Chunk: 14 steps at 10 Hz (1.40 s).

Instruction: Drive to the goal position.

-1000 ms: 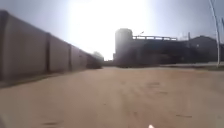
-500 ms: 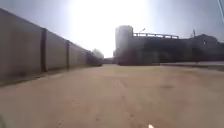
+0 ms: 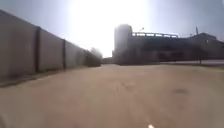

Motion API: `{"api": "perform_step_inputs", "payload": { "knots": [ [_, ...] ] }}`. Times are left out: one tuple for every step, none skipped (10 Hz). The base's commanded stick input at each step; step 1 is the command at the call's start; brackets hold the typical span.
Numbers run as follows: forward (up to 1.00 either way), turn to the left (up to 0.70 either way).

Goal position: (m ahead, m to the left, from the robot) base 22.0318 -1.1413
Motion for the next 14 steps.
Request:
{"api": "perform_step_inputs", "payload": {
  "knots": [
    [1.0, 0.0],
    [1.0, 0.0],
    [1.0, 0.0],
    [1.0, 0.0],
    [1.0, 0.0],
    [1.0, 0.0],
    [1.0, 0.0],
    [1.0, 0.0],
    [1.0, 0.0],
    [1.0, 0.0],
    [1.0, 0.0],
    [1.0, 0.0],
    [1.0, 0.0],
    [1.0, 0.0]
  ]
}}
